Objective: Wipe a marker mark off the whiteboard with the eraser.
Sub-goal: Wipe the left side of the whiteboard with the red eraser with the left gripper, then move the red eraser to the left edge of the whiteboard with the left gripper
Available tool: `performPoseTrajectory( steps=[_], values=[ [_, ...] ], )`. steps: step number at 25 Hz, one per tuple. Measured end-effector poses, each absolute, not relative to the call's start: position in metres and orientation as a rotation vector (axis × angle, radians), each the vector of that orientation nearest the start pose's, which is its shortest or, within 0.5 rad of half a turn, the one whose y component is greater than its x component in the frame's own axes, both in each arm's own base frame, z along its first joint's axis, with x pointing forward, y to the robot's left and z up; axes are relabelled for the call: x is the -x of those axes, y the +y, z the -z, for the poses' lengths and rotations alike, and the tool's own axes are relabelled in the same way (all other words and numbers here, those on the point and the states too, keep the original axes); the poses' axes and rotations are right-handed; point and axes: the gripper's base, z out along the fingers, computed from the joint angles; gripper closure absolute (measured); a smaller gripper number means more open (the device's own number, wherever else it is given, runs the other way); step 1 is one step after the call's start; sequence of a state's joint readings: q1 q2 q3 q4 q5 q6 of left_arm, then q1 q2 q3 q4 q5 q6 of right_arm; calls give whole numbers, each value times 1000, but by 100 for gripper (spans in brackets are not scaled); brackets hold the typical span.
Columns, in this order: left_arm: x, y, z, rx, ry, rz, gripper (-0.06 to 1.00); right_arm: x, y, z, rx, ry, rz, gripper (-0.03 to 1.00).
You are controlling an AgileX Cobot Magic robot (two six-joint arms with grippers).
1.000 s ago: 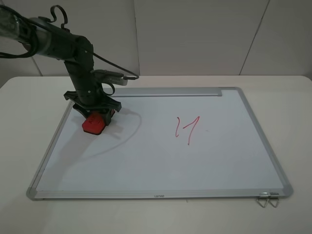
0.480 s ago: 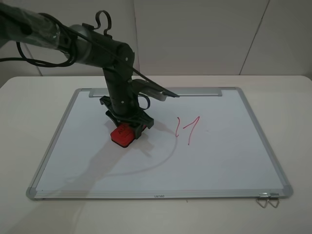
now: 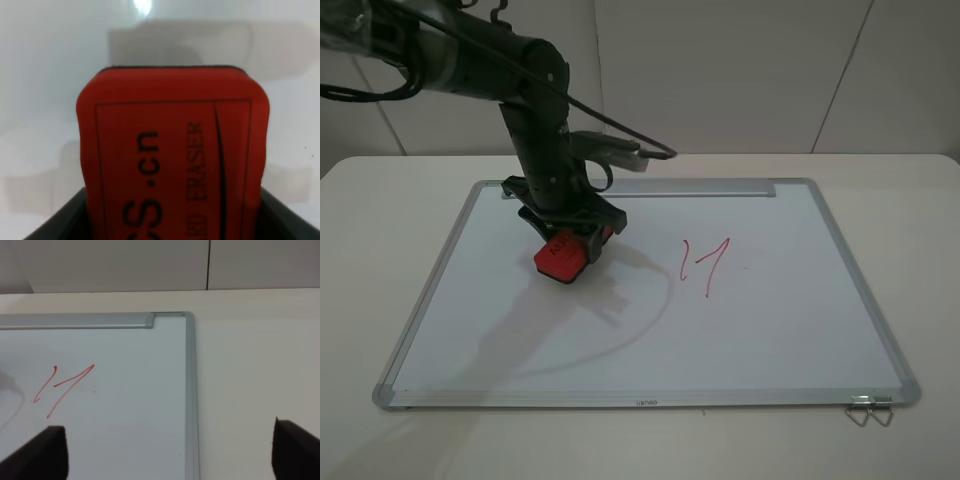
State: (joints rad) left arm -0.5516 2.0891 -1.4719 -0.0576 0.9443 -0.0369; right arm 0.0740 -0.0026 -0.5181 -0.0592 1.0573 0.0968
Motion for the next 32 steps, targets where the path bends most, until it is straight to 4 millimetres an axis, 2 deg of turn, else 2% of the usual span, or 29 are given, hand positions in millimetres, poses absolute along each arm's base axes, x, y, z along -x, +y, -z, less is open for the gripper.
performPoseTrajectory(
  steps=[3, 7, 13, 17, 20, 28, 32],
  values=[
    [-343, -206, -158, -643, 2984, 97, 37, 7, -5, -283, -26, 2019, -38, 24],
    [-330, -181, -156, -472, 3017, 76, 37, 7, -5, -283, -26, 2019, -38, 24],
    [-297, -131, -146, -85, 3023, 24, 37, 7, -5, -283, -26, 2019, -38, 24],
    [-274, -109, -132, 71, 3041, -20, 37, 7, -5, -283, -26, 2019, -38, 24],
    [-264, -104, -122, 100, 3054, -28, 37, 7, -5, -283, -26, 2019, -38, 24],
    [-265, -105, -120, 95, 3010, 6, 36, 7, -5, -283, -26, 2019, -38, 24],
    [-265, -105, -120, 93, 3001, 11, 25, 7, -5, -283, -26, 2019, -38, 24]
  ],
)
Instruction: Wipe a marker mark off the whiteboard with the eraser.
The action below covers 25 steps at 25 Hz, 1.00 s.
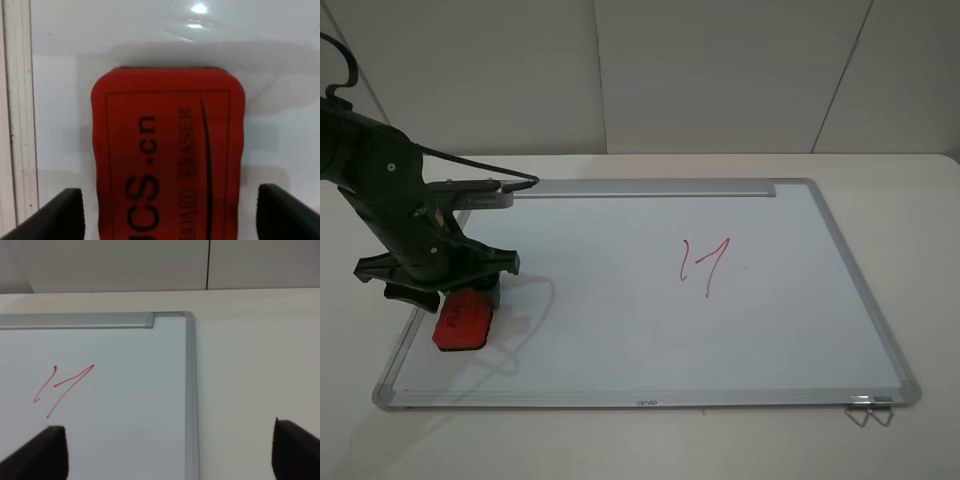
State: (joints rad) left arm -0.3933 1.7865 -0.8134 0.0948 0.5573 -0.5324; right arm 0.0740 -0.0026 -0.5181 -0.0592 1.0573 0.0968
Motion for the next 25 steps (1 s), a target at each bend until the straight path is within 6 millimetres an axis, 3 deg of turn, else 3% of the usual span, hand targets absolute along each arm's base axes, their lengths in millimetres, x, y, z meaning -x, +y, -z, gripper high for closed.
performPoseTrajectory(
  steps=[9, 12, 19, 25],
  values=[
    [-267, -105, -122, 63, 2982, 3, 23, 7, -5, -283, -26, 2019, -38, 24],
    [-266, -102, -133, 21, 2949, -13, 19, 7, -5, -283, -26, 2019, -38, 24],
    [-254, -95, -200, -123, 2753, 31, 17, 7, -5, -283, -26, 2019, -38, 24],
    [-219, -77, -269, -129, 2544, 65, 17, 7, -5, -283, -26, 2019, -38, 24]
  ],
)
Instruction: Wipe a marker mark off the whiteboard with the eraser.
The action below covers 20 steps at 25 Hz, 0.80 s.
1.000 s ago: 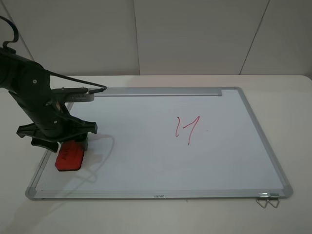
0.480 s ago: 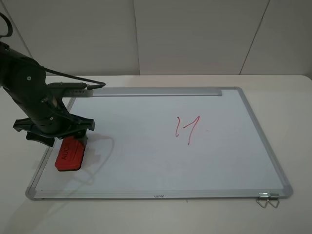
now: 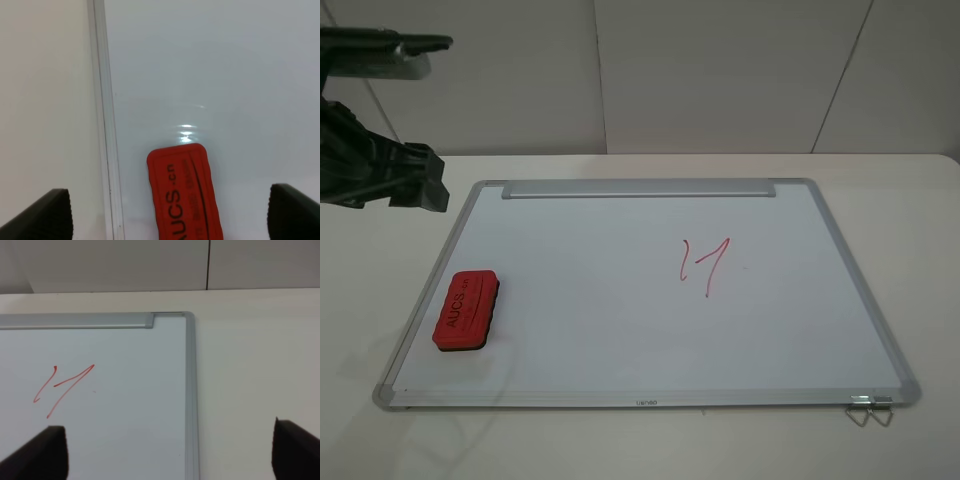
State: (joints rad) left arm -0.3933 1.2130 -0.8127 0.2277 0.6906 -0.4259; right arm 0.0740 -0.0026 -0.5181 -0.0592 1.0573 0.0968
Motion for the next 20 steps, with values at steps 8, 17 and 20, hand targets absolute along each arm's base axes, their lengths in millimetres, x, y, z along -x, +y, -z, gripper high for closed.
performPoseTrajectory(
  steps=[8, 17, 20],
  values=[
    [-135, -38, -342, -119, 2273, 106, 17, 7, -5, -283, -26, 2019, -38, 24],
    [-51, -4, -323, -140, 2170, 135, 17, 7, -5, -283, -26, 2019, -38, 24],
    [-33, -2, -314, -165, 2175, 190, 17, 7, -5, -283, -26, 2019, -38, 24]
  ],
)
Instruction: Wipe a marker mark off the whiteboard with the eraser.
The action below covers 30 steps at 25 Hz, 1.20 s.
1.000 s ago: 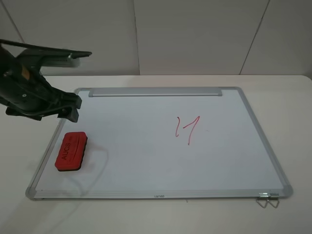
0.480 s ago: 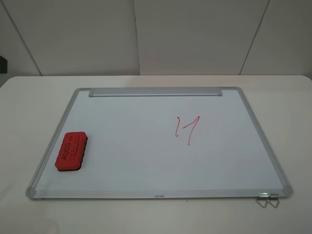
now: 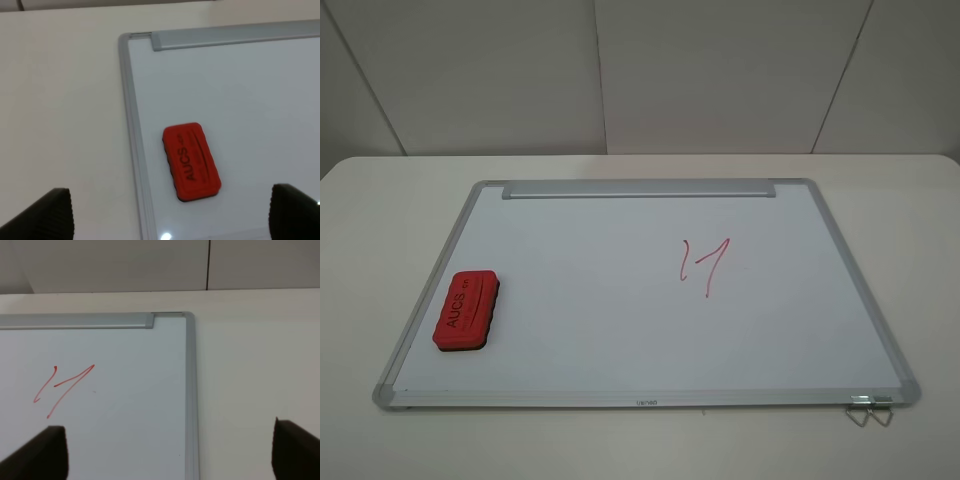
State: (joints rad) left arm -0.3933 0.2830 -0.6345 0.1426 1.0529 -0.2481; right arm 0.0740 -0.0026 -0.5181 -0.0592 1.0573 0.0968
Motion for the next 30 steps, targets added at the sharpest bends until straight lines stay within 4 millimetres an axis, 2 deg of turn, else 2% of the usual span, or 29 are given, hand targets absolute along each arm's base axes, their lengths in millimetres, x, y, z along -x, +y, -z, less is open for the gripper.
performPoseTrajectory(
  steps=[6, 12, 15, 30],
  values=[
    [-10, 2, -305, -263, 2143, 225, 17, 7, -5, -283, -26, 2019, -38, 24],
    [0, 6, -279, -302, 2080, 213, 17, 7, -5, -283, -26, 2019, -38, 24],
    [5, 9, -279, -307, 2027, 208, 17, 7, -5, -283, -26, 2019, -38, 24],
    [5, 7, -278, -314, 2025, 232, 17, 7, -5, -283, -26, 2019, -38, 24]
  ],
)
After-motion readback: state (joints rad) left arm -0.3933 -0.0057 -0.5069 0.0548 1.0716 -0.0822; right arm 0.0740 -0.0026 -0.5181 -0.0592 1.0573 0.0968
